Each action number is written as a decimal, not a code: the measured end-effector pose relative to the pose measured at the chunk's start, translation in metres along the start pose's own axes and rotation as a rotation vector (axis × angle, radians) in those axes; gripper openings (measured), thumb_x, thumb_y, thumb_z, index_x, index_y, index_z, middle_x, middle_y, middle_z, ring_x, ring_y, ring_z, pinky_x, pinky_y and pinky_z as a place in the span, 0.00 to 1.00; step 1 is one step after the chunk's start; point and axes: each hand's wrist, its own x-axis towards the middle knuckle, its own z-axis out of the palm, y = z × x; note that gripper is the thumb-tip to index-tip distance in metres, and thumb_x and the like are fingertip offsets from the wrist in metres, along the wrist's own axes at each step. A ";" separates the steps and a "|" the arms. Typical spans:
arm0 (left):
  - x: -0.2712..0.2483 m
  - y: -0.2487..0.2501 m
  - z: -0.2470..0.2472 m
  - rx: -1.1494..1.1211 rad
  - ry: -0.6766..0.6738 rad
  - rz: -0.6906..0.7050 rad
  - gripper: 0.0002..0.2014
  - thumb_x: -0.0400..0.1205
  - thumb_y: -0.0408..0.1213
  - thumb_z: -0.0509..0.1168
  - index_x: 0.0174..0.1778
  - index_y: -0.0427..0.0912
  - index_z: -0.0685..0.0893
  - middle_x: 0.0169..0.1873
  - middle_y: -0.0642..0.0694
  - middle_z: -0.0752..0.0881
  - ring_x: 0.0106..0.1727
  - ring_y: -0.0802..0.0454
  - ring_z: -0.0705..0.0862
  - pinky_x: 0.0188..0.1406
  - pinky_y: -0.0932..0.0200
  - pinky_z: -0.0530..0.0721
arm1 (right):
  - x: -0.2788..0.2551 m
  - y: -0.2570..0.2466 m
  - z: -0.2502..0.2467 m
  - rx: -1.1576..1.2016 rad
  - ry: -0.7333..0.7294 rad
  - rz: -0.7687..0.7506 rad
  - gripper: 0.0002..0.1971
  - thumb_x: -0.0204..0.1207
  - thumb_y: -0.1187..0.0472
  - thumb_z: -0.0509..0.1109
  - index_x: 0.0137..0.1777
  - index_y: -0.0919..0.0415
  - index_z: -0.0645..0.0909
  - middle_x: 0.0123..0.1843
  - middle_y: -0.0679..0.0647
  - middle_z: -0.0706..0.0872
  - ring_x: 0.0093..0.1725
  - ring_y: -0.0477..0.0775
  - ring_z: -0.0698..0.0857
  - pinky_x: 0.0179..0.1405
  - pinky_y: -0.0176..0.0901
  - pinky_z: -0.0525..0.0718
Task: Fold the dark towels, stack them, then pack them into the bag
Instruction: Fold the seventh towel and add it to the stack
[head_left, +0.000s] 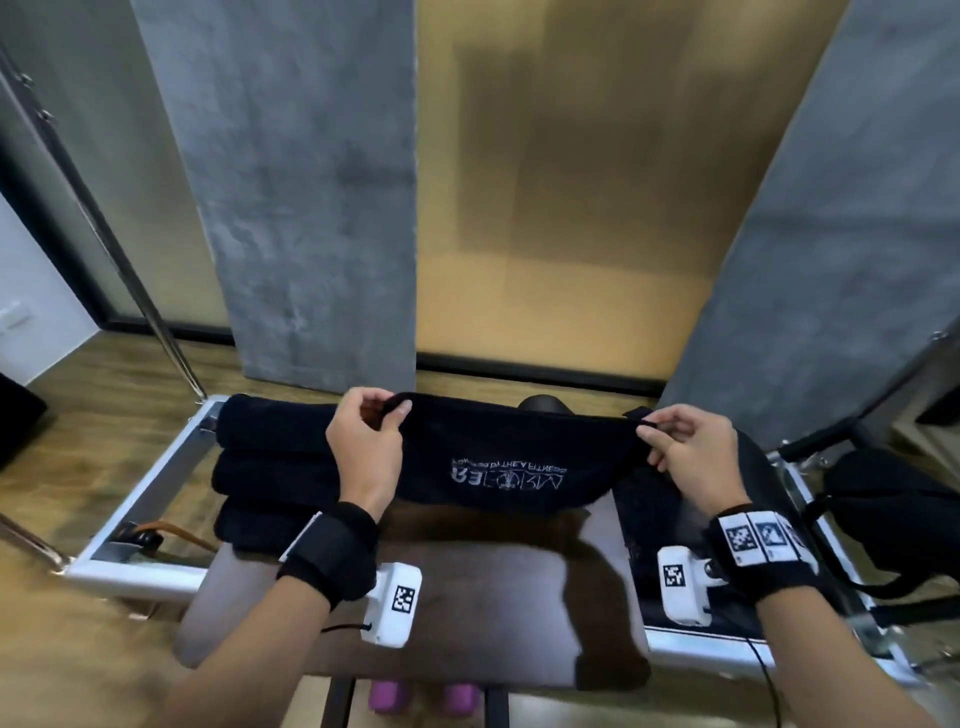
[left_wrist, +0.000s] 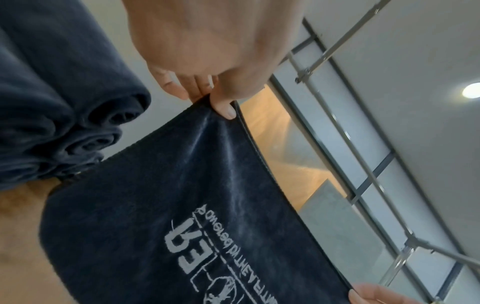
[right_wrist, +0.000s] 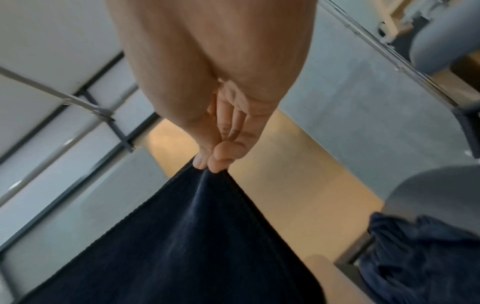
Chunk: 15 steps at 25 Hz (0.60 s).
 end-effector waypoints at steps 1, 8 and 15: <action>-0.003 0.008 -0.013 -0.007 0.004 0.018 0.09 0.79 0.32 0.82 0.45 0.44 0.87 0.42 0.46 0.90 0.42 0.62 0.86 0.47 0.71 0.81 | -0.010 -0.014 -0.008 0.002 0.002 -0.038 0.08 0.75 0.73 0.81 0.41 0.62 0.88 0.28 0.58 0.88 0.21 0.54 0.84 0.19 0.40 0.80; -0.013 0.052 -0.078 -0.152 -0.045 0.053 0.12 0.78 0.38 0.83 0.40 0.51 0.85 0.33 0.48 0.88 0.25 0.56 0.87 0.26 0.66 0.80 | -0.066 -0.099 -0.038 0.071 0.097 -0.166 0.05 0.77 0.75 0.78 0.44 0.71 0.84 0.30 0.67 0.87 0.19 0.57 0.86 0.19 0.43 0.81; -0.024 0.065 -0.112 -0.320 -0.133 -0.001 0.09 0.84 0.33 0.77 0.45 0.44 0.82 0.41 0.37 0.91 0.26 0.35 0.92 0.17 0.59 0.84 | -0.100 -0.138 -0.040 0.210 0.113 -0.151 0.06 0.83 0.74 0.71 0.46 0.68 0.80 0.36 0.67 0.88 0.28 0.66 0.92 0.27 0.52 0.91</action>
